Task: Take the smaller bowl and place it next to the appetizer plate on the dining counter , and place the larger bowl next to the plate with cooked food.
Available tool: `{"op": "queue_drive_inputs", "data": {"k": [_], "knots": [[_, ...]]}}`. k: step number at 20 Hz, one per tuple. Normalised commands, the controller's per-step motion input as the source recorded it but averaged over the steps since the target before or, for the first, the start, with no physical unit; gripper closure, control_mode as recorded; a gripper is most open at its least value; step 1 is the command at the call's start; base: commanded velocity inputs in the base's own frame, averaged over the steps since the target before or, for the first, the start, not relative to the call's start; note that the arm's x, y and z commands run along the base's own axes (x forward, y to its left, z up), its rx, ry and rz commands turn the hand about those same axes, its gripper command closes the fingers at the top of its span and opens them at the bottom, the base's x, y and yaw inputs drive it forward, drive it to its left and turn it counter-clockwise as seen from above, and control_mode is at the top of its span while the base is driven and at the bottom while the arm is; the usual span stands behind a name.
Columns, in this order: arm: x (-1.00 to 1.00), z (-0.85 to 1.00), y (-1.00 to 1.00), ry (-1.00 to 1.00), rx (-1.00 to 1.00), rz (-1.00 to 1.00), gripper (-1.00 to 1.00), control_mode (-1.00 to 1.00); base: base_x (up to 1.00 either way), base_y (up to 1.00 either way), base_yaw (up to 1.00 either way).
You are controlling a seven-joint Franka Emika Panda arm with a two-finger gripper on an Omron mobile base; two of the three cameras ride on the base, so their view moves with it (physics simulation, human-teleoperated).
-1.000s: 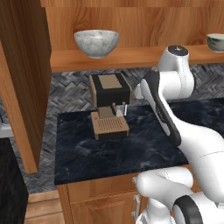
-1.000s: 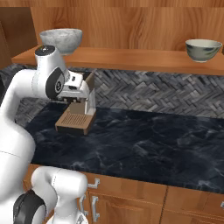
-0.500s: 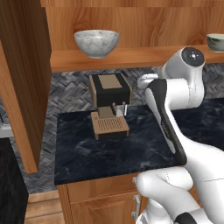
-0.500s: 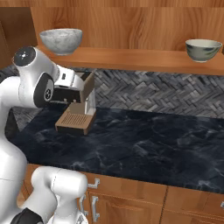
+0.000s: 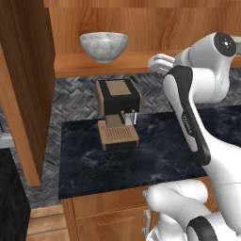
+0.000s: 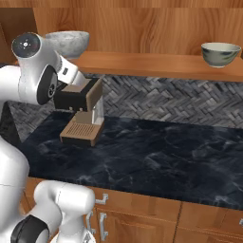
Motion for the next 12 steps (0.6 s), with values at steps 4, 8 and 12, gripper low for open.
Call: {"op": "queue_drive_inputs", "data": {"k": [4, 8, 12], "knots": [[0.01, 0.35, 0.41, 0.0, 0.18, 0.0, -1.0, -1.0, 0.0, 0.0, 0.0], [0.06, 0.33, 0.43, -0.01, 0.07, 0.0, -1.0, -1.0, 0.0, 0.0, 0.0], [0.12, 0.34, 0.37, -0.13, 0.03, 0.0, -1.0, -1.0, 0.0, 0.0, 0.0]]}}
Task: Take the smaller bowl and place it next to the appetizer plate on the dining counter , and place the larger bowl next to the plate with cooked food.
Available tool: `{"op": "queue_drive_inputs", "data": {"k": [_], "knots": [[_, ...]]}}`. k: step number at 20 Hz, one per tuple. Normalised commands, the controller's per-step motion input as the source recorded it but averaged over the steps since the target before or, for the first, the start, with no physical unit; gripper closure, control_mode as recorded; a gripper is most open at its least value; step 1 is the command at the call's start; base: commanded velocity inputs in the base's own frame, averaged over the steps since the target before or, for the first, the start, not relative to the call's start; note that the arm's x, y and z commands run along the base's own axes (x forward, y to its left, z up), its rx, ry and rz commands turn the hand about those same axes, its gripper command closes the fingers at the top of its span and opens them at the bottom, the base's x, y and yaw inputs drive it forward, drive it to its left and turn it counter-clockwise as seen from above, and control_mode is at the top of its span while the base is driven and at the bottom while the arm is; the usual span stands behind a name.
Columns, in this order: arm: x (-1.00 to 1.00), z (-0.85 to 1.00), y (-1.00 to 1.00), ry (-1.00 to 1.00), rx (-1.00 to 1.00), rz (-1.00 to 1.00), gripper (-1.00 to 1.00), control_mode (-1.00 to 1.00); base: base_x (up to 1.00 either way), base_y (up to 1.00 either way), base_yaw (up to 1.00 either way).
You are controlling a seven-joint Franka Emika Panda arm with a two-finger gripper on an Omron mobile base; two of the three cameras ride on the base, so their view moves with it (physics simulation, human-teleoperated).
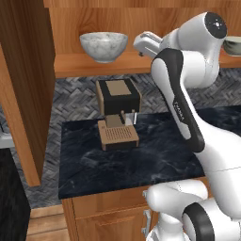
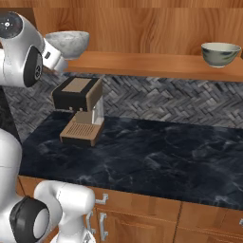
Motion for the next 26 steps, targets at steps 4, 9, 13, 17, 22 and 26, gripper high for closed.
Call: {"op": "queue_drive_inputs", "data": {"k": [4, 9, 13, 17, 22, 26], "knots": [[0.26, 0.18, 0.24, -0.05, 0.06, 0.0, -1.0, -1.0, 0.0, 0.0, 0.0], [0.56, 0.01, 0.03, 0.0, 0.13, 0.0, -1.0, -1.0, 0.0, 0.0, 0.0], [0.68, 0.0, 0.04, 0.0, 0.09, -0.04, -1.0, -1.0, 0.0, 0.0, 0.0], [0.69, 0.0, 0.13, 0.01, 0.03, -0.09, -1.0, -1.0, 0.0, 0.0, 0.0], [0.59, 0.0, 0.22, 0.01, 0.0, -0.11, -1.0, -1.0, 0.0, 0.0, 0.0], [0.67, 0.0, 0.48, 0.17, 0.0, 0.0, -1.0, -1.0, 0.0, 0.0, 0.0]]}}
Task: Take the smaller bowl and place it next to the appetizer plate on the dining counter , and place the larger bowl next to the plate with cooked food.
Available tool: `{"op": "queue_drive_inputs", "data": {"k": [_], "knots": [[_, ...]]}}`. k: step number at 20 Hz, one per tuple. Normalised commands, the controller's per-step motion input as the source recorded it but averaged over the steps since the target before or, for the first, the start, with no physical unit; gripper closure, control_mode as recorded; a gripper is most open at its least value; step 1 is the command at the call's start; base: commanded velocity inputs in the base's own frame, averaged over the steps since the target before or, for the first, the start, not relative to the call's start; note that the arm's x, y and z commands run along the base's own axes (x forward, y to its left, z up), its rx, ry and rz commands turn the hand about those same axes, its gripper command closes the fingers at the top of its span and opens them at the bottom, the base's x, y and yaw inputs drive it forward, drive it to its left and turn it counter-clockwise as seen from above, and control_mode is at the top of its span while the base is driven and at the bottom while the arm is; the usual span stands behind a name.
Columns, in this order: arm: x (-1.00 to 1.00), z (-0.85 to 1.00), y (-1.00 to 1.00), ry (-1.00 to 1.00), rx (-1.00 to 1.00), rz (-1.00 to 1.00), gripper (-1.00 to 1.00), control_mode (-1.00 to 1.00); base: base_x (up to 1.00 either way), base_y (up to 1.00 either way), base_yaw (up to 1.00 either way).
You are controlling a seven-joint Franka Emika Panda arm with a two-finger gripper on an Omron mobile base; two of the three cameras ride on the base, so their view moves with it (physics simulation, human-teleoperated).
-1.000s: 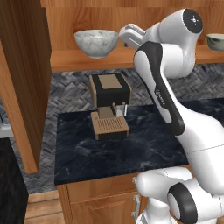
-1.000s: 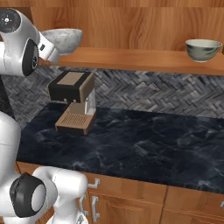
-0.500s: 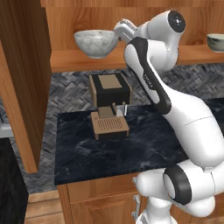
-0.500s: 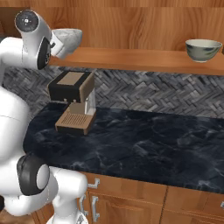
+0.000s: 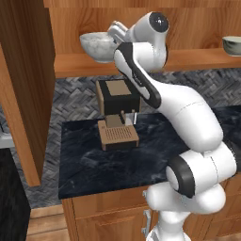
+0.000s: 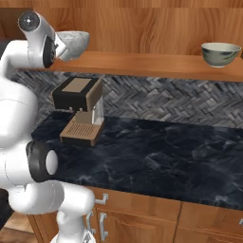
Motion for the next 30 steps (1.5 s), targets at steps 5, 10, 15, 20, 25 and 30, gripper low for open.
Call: {"op": "queue_drive_inputs", "data": {"k": [5, 10, 15, 20, 25, 30], "knots": [[0.74, 0.01, 0.4, 0.26, 0.0, 0.0, -1.0, -1.0, 0.0, 0.0, 0.0], [0.58, 0.12, 0.14, 0.12, 0.0, -0.04, -1.0, -1.0, 0.0, 0.0, 0.0], [0.17, 0.08, 0.0, 0.0, 0.03, -0.05, -1.0, -1.0, 0.0, 0.0, 0.0], [0.15, -0.01, 0.0, 0.06, 0.04, -0.04, -1.0, -1.0, 0.0, 0.0, 0.0], [0.0, -0.33, 0.0, 0.15, 0.0, -0.1, -1.0, -1.0, 0.0, 0.0, 0.0], [0.08, -0.38, 0.0, 0.09, 0.0, -0.11, -1.0, -1.0, 0.0, 0.0, 0.0]]}}
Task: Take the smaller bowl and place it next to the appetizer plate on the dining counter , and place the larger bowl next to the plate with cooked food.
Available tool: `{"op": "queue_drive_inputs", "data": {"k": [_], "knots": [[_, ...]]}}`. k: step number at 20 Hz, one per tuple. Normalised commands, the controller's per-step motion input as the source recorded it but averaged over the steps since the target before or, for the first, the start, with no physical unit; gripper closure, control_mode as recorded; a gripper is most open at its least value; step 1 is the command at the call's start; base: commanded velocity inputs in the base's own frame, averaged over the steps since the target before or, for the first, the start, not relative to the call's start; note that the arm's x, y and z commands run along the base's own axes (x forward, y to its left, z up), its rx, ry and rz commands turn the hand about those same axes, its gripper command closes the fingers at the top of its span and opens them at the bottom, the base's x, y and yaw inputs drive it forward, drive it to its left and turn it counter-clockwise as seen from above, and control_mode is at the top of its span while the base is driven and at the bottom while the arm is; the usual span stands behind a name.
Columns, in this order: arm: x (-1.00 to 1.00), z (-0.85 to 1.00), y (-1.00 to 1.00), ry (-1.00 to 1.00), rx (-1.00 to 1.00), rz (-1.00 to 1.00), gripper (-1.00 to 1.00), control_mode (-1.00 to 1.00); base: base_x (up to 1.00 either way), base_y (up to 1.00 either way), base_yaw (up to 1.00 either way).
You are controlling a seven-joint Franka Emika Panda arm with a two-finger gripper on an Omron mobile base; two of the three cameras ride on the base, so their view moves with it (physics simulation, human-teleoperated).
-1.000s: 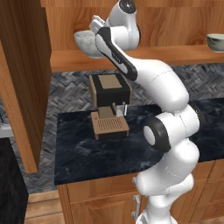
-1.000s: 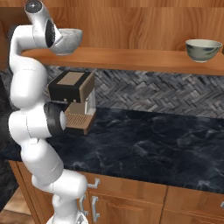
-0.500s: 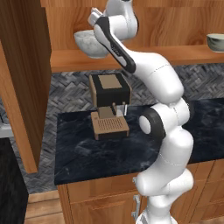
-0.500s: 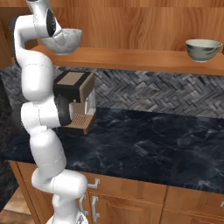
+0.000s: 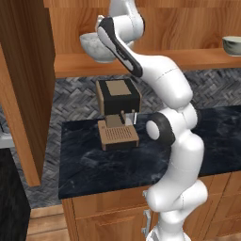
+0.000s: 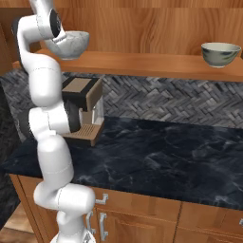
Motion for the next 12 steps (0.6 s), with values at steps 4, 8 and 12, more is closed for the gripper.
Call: {"op": "queue_drive_inputs", "data": {"k": [4, 8, 12], "knots": [[0.04, -0.41, 0.0, 0.05, 0.0, -0.1, -1.0, -1.0, 0.0, 0.0, 0.0], [0.0, -0.38, 0.0, 0.02, 0.0, -0.07, 1.0, -1.0, 0.0, 0.0, 0.0], [-0.22, -0.32, -0.08, -0.08, 0.0, -0.08, 1.0, -1.0, 0.0, 0.0, 0.0]]}}
